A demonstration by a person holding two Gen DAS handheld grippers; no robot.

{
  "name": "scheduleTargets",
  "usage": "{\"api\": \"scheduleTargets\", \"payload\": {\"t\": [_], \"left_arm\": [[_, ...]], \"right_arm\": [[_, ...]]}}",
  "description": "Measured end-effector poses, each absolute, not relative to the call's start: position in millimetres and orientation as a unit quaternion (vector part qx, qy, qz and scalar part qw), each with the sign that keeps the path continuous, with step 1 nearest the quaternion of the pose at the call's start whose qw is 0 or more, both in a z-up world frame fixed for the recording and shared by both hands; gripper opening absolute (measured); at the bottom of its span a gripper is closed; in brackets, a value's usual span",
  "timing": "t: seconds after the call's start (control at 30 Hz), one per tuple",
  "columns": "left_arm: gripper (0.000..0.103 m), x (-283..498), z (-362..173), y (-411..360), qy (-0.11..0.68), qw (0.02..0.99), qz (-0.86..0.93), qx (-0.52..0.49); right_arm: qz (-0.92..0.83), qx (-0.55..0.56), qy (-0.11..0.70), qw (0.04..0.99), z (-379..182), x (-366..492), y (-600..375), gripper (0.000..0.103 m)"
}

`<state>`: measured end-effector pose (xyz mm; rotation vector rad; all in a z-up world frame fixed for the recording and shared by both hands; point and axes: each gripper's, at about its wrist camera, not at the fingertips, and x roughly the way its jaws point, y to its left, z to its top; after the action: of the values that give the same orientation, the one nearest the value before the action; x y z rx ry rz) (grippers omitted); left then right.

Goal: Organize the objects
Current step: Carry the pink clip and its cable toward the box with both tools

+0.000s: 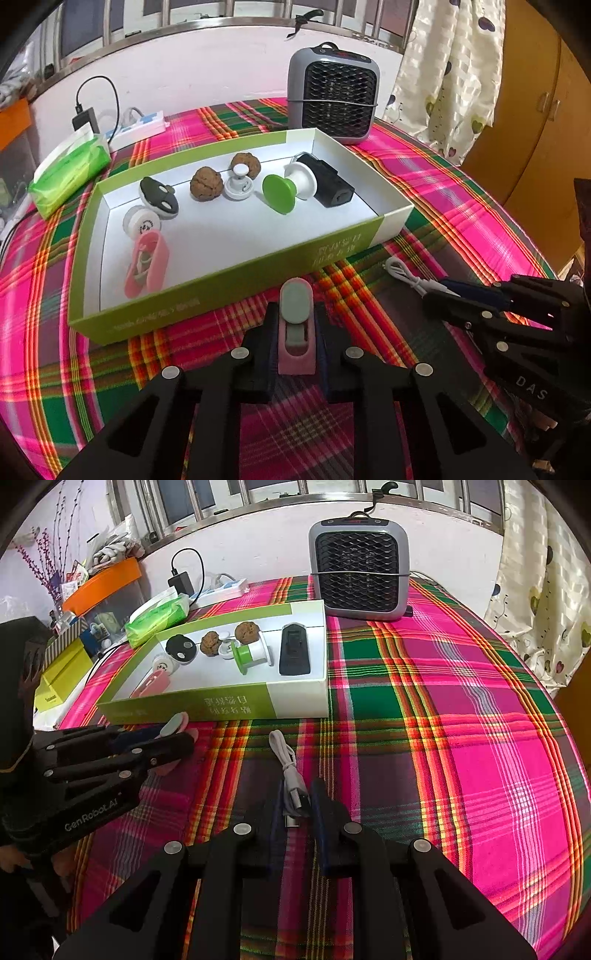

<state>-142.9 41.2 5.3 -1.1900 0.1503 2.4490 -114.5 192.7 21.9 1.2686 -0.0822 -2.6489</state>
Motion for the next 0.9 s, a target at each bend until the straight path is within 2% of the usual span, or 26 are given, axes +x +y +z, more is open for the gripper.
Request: {"api": "scheduleTargets", "payload": {"t": [0.9], "left_arm": [[0.016, -110, 29, 29, 0.048, 0.193, 0.898, -0.394]], "right_arm": [[-0.902, 0.414, -0.016, 0.123, 31, -102, 178, 0.016]]}}
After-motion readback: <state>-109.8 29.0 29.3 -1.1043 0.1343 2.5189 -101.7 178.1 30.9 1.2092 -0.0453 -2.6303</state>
